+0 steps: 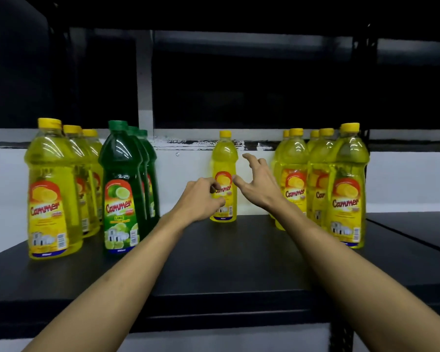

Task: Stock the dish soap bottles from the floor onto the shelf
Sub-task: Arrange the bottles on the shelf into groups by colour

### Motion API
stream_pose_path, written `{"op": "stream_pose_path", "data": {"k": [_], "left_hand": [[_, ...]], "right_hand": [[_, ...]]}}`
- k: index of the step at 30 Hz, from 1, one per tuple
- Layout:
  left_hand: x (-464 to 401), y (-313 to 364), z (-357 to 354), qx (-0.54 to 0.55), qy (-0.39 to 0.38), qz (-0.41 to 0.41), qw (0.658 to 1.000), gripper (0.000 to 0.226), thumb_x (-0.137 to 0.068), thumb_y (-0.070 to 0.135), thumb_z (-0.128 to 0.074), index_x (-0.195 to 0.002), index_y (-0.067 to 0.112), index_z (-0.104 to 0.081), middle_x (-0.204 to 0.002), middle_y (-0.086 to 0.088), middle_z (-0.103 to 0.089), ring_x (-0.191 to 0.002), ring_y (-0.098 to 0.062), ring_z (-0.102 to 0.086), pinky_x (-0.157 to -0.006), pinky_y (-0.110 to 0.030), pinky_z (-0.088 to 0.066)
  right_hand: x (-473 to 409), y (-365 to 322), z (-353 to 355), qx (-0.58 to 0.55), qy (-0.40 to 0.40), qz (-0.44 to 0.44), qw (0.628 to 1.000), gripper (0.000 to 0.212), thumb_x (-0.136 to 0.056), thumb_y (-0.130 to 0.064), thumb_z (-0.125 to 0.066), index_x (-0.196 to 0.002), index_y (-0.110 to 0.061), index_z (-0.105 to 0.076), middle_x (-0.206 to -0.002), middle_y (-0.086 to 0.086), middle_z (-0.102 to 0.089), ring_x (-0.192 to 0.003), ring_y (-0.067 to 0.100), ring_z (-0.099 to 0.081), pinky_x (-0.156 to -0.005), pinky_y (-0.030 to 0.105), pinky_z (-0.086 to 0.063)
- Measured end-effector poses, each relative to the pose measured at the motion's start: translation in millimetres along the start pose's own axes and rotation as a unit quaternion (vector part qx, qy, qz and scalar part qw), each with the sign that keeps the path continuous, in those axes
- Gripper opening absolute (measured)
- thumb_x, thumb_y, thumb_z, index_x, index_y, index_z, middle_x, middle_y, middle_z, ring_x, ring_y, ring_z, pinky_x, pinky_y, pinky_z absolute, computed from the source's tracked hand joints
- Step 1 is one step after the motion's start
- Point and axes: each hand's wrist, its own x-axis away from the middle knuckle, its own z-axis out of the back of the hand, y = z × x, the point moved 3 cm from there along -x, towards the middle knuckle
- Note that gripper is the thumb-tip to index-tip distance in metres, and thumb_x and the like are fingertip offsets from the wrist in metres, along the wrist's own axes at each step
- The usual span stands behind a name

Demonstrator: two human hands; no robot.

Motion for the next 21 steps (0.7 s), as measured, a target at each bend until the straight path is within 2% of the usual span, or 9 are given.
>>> {"op": "stream_pose_path", "data": {"k": [2,5,7,9,14,18,20,21], "left_hand": [[-19.0,2.0,-5.9,0.012,-0.005,0.015,1.0,0.049,-0.086,0.031,-0.073,-0.13,0.015,-0.058,-0.121,-0.006,-0.063,-0.106,-0.021,-0.058,-0.079,-0.024,-0.04],[-44.4,-0.3,-13.2,0.054,0.005,0.047,0.997,0.067,-0.088,0.034,-0.073,-0.143,0.012,-0.041,-0.135,-0.011,-0.056,-0.122,-0.028,-0.054,-0.081,-0.027,-0.039],[-58.8,-4.9,-21.4,0.098,0.006,0.07,0.993,0.073,-0.088,0.033,-0.074,-0.146,0.012,-0.033,-0.135,-0.012,-0.055,-0.125,-0.031,-0.053,-0.081,-0.029,-0.04],[-70.0,-13.3,-35.8,0.134,0.001,0.085,0.987,0.076,-0.087,0.033,-0.075,-0.145,0.014,-0.03,-0.13,-0.011,-0.058,-0.121,-0.033,-0.056,-0.08,-0.03,-0.043],[-82.3,-33.8,-67.5,0.143,0.008,0.068,0.987,0.075,-0.086,0.03,-0.074,-0.142,0.014,-0.026,-0.124,-0.011,-0.062,-0.105,-0.028,-0.062,-0.077,-0.032,-0.049],[-82.2,-40.2,-63.2,0.144,0.024,0.061,0.987,0.072,-0.085,0.025,-0.076,-0.139,0.013,-0.03,-0.12,-0.01,-0.063,-0.104,-0.029,-0.064,-0.076,-0.031,-0.05],[-80.2,-45.4,-58.3,0.139,0.024,0.064,0.988,0.074,-0.085,0.023,-0.076,-0.141,0.013,-0.028,-0.12,-0.009,-0.062,-0.1,-0.027,-0.064,-0.068,-0.025,-0.049],[-78.4,-48.6,-55.0,0.136,0.024,0.066,0.988,0.074,-0.086,0.022,-0.076,-0.141,0.012,-0.028,-0.118,-0.008,-0.062,-0.094,-0.024,-0.062,-0.058,-0.019,-0.048]], "right_hand": [[-14.0,2.8,-1.5,0.01,0.0,0.0,1.0,0.069,-0.089,-0.048,-0.061,-0.149,-0.026,-0.033,-0.133,0.01,-0.045,-0.122,0.033,-0.05,-0.097,0.05,-0.047],[-36.7,0.3,-10.3,0.017,0.0,0.0,1.0,0.074,-0.087,-0.047,-0.065,-0.149,-0.024,-0.032,-0.138,0.014,-0.043,-0.127,0.036,-0.047,-0.099,0.05,-0.046],[-50.8,-3.8,-19.9,0.004,-0.001,-0.006,1.0,0.082,-0.085,-0.045,-0.069,-0.152,-0.023,-0.026,-0.144,0.017,-0.039,-0.132,0.039,-0.042,-0.102,0.051,-0.045],[-60.1,-7.8,-31.4,-0.033,-0.005,-0.019,0.999,0.091,-0.083,-0.043,-0.072,-0.154,-0.023,-0.019,-0.143,0.02,-0.039,-0.13,0.041,-0.044,-0.101,0.047,-0.045],[-65.6,-1.2,-60.4,-0.083,-0.001,-0.02,0.996,0.101,-0.085,-0.036,-0.075,-0.157,-0.027,-0.004,-0.123,0.021,-0.051,-0.107,0.041,-0.057,-0.084,0.036,-0.044],[-71.3,1.2,-67.1,-0.092,-0.002,-0.007,0.996,0.101,-0.084,-0.033,-0.077,-0.156,-0.026,-0.005,-0.115,0.02,-0.062,-0.103,0.039,-0.062,-0.085,0.043,-0.052],[-70.0,-2.9,-71.2,-0.101,-0.004,0.005,0.995,0.1,-0.083,-0.033,-0.077,-0.155,-0.027,-0.007,-0.114,0.02,-0.062,-0.103,0.039,-0.061,-0.085,0.043,-0.052],[-69.2,-6.6,-73.9,-0.103,-0.006,0.01,0.995,0.101,-0.083,-0.034,-0.077,-0.155,-0.027,-0.007,-0.115,0.02,-0.062,-0.104,0.039,-0.06,-0.085,0.041,-0.05]]}}
